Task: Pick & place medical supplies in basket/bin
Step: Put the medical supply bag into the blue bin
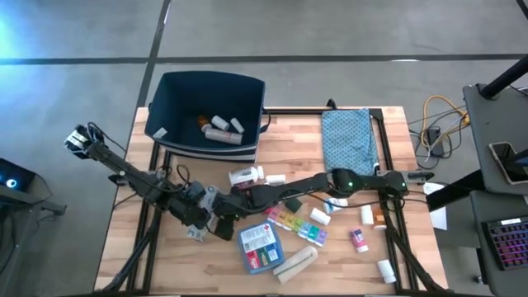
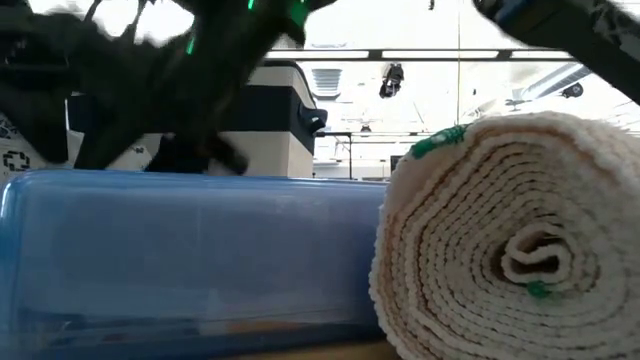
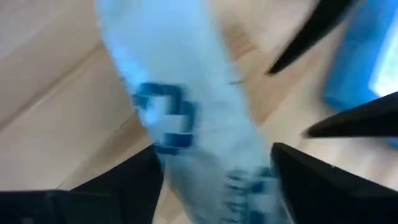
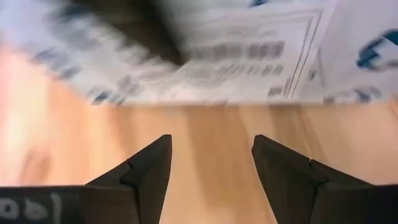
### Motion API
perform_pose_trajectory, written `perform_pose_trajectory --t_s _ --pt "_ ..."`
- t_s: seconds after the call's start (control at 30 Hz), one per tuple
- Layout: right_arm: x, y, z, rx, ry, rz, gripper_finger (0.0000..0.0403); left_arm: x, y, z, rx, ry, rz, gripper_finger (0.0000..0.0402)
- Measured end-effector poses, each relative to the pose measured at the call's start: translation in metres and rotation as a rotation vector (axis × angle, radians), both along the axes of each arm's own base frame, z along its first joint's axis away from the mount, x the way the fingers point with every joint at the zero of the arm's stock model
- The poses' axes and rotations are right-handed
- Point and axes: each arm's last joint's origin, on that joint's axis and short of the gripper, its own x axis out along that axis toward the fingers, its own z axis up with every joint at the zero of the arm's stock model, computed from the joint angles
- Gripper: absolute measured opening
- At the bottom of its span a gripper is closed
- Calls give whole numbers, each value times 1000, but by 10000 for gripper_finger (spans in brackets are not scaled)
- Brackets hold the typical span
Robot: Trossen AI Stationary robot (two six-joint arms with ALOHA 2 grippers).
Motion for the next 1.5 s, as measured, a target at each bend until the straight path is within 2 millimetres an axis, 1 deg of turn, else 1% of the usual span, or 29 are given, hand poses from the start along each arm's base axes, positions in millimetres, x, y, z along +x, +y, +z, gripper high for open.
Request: perform_pose_trajectory --t_s 0.1,0.2,0.23,0.33,0.37,0.4,0.43,0.47,0.53,0.6,0.63,0.7,0.77,0.87,0.93,1.03,1.13,1.23,1.4,1.5 --pt "-22 19 38 -122 22 5 215 -2 2 19 14 -38 -29 204" --pt "-48 31 72 -274 49 -35 215 -6 7 48 76 -70 -32 126" --pt "-56 32 82 -327 54 -61 215 -7 8 64 87 -108 -28 99" --pt "-83 31 115 -472 66 -174 215 -8 13 119 138 -306 -17 23" --pt "-92 29 126 -508 66 -220 215 -10 15 136 176 -364 -17 13" --pt "-101 27 135 -531 67 -266 215 -12 18 149 220 -384 -16 10" --pt "-109 24 144 -545 60 -315 215 -16 21 157 266 -354 -18 10" --pt "-117 23 151 -550 56 -353 215 -21 25 159 318 -278 -31 10" --pt "-126 20 159 -546 50 -419 215 -29 30 157 393 -99 -25 11" --pt "-128 18 160 -525 45 -456 215 -32 31 153 396 7 20 18" --pt "-127 19 158 -509 53 -455 215 -32 28 149 371 39 13 25" --pt "-121 22 144 -469 76 -440 215 -27 21 138 314 50 -7 46" --pt "-113 30 122 -440 117 -406 215 -20 16 129 270 32 -15 78" --pt "-106 46 91 -398 171 -359 215 -12 9 117 206 35 -16 137" --pt "-109 56 82 -385 194 -358 215 -8 5 107 172 71 5 181" --pt "-118 69 75 -369 218 -386 215 -3 0 93 150 113 9 245" --pt "-123 76 69 -343 229 -425 215 7 -7 75 127 140 -1 291" --pt "-125 76 71 -331 228 -463 215 15 -13 59 131 163 -4 310" --pt "-126 75 69 -321 228 -499 215 23 -19 37 137 228 4 314" --pt "-126 75 68 -310 224 -516 215 29 -23 23 137 223 5 315"
